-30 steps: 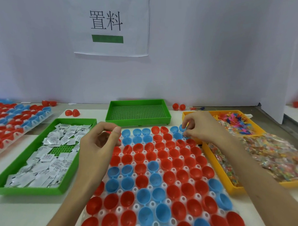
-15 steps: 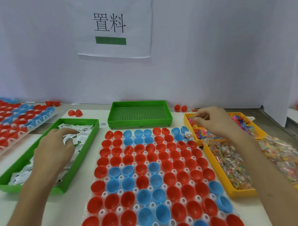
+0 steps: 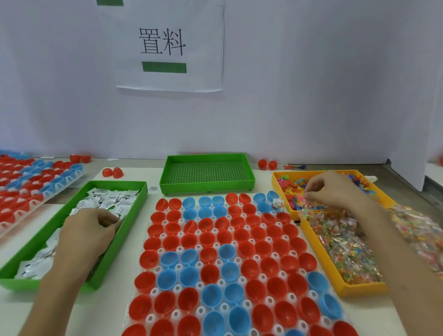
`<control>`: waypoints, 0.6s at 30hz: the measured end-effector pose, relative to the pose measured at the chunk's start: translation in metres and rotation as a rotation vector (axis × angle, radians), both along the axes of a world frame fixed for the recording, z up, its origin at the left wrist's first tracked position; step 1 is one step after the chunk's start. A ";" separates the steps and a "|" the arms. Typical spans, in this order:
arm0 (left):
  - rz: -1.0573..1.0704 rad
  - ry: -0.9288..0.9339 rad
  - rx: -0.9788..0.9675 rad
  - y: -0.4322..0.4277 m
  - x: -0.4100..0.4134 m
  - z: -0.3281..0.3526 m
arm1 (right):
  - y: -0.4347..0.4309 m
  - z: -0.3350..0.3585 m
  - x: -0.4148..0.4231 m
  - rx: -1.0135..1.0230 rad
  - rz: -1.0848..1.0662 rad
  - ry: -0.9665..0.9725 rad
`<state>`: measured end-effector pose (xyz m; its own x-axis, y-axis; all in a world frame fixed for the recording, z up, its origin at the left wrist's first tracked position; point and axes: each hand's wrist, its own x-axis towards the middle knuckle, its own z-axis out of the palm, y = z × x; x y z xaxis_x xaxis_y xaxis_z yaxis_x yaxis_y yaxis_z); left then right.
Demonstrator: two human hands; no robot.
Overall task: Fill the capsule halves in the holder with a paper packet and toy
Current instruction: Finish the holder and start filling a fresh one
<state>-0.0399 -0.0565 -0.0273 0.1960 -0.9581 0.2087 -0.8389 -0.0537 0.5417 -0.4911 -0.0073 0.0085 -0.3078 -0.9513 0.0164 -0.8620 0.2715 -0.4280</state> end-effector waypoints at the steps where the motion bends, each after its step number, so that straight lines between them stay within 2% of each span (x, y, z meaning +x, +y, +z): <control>1: 0.009 0.007 -0.042 0.001 -0.001 0.000 | 0.000 0.002 -0.002 -0.026 -0.012 -0.002; 6: 0.025 0.096 -0.297 0.005 -0.003 0.006 | 0.000 0.005 -0.005 -0.125 -0.052 -0.008; 9: -0.073 0.216 -0.403 0.010 -0.014 0.012 | 0.000 -0.003 -0.005 0.085 -0.048 0.019; 11: -0.151 0.312 -0.407 0.016 -0.022 0.017 | -0.001 -0.007 -0.003 0.153 -0.024 0.013; 15: -0.350 0.598 -0.317 0.028 -0.042 0.025 | -0.004 -0.009 -0.003 0.078 0.000 0.000; 18: -0.470 0.711 -0.254 0.036 -0.058 0.028 | -0.005 -0.007 -0.005 -0.026 -0.032 -0.001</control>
<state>-0.0981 -0.0202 0.0005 -0.0417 -0.9135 0.4047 -0.2047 0.4042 0.8914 -0.4957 -0.0121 0.0014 -0.3384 -0.9401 0.0412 -0.8527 0.2878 -0.4359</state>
